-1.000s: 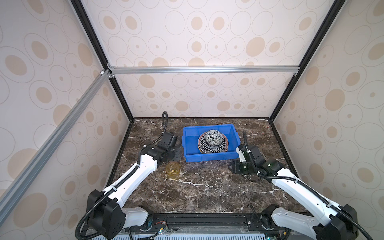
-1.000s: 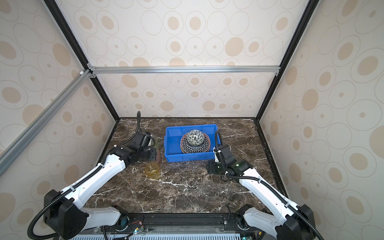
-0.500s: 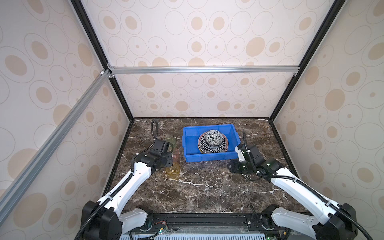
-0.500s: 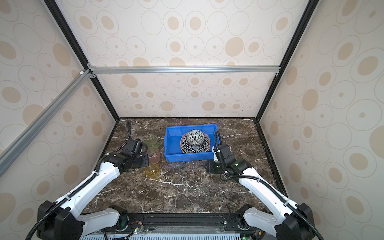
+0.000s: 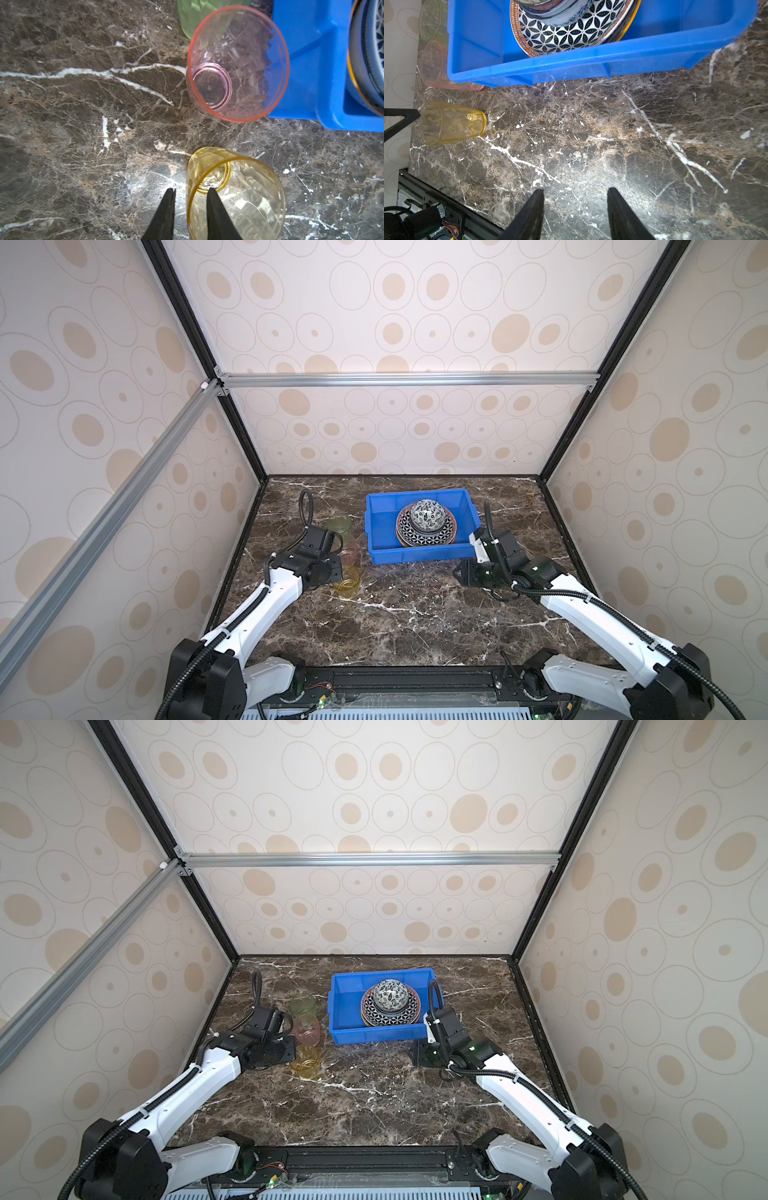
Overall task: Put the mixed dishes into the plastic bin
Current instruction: 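Lower the left gripper into the yellow glass rim and close it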
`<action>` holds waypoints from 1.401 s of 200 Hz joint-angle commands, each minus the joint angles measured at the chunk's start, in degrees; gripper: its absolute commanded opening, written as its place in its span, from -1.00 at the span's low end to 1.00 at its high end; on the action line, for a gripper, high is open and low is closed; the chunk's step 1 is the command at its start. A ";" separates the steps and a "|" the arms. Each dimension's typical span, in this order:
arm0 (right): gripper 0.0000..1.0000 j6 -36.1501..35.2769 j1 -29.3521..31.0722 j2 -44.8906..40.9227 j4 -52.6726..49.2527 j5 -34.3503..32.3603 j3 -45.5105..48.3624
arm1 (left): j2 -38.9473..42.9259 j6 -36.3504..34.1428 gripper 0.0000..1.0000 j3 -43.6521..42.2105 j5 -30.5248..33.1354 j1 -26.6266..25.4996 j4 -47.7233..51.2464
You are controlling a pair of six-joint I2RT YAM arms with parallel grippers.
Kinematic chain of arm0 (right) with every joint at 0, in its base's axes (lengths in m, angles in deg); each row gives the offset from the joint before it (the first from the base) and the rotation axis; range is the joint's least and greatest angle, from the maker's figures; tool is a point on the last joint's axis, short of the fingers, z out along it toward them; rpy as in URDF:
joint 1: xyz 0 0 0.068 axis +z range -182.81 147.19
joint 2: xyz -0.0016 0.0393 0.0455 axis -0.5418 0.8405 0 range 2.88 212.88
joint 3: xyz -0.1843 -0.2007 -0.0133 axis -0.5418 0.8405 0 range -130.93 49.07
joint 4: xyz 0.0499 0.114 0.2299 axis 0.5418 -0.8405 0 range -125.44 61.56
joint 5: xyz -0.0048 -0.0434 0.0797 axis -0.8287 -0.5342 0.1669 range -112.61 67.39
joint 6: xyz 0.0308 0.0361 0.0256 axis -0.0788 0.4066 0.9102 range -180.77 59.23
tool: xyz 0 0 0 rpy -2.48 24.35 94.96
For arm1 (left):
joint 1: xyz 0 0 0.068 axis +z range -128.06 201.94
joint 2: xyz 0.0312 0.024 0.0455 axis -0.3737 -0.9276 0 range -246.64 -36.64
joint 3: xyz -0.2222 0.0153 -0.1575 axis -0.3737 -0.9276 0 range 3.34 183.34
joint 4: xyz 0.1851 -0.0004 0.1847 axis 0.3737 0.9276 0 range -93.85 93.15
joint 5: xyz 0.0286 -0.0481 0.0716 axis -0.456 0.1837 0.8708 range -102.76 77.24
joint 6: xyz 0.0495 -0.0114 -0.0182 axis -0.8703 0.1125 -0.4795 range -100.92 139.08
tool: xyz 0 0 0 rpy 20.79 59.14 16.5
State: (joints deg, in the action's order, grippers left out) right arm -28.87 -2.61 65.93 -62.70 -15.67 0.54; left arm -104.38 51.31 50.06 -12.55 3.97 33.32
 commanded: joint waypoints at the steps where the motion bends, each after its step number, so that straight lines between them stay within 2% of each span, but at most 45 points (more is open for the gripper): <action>1: 0.04 -0.43 -0.22 0.33 -0.09 0.00 -0.84 | -0.64 0.91 -0.46 -0.74 -0.56 0.66 -1.35; 28: 0.05 -0.43 -0.22 0.26 -0.17 -0.08 -0.53 | -1.76 0.91 -0.49 -1.44 -0.64 0.75 -1.99; 126: 0.04 -0.68 -0.22 0.63 0.07 -0.44 0.19 | -3.95 0.92 -0.81 -1.76 -0.30 0.75 -1.89; 161: 0.04 -1.30 -0.22 1.05 -0.80 -1.03 -0.46 | -4.08 0.09 -1.00 -1.59 -0.18 0.75 -1.29; 280: 0.05 -1.86 -0.22 -1.51 -1.56 -1.74 -0.06 | 0.68 -2.03 -1.00 1.74 -1.97 0.75 3.43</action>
State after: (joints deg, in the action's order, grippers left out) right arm -30.18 -2.61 65.54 -63.00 -16.56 0.54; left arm -105.94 50.74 48.64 -14.24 4.27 33.91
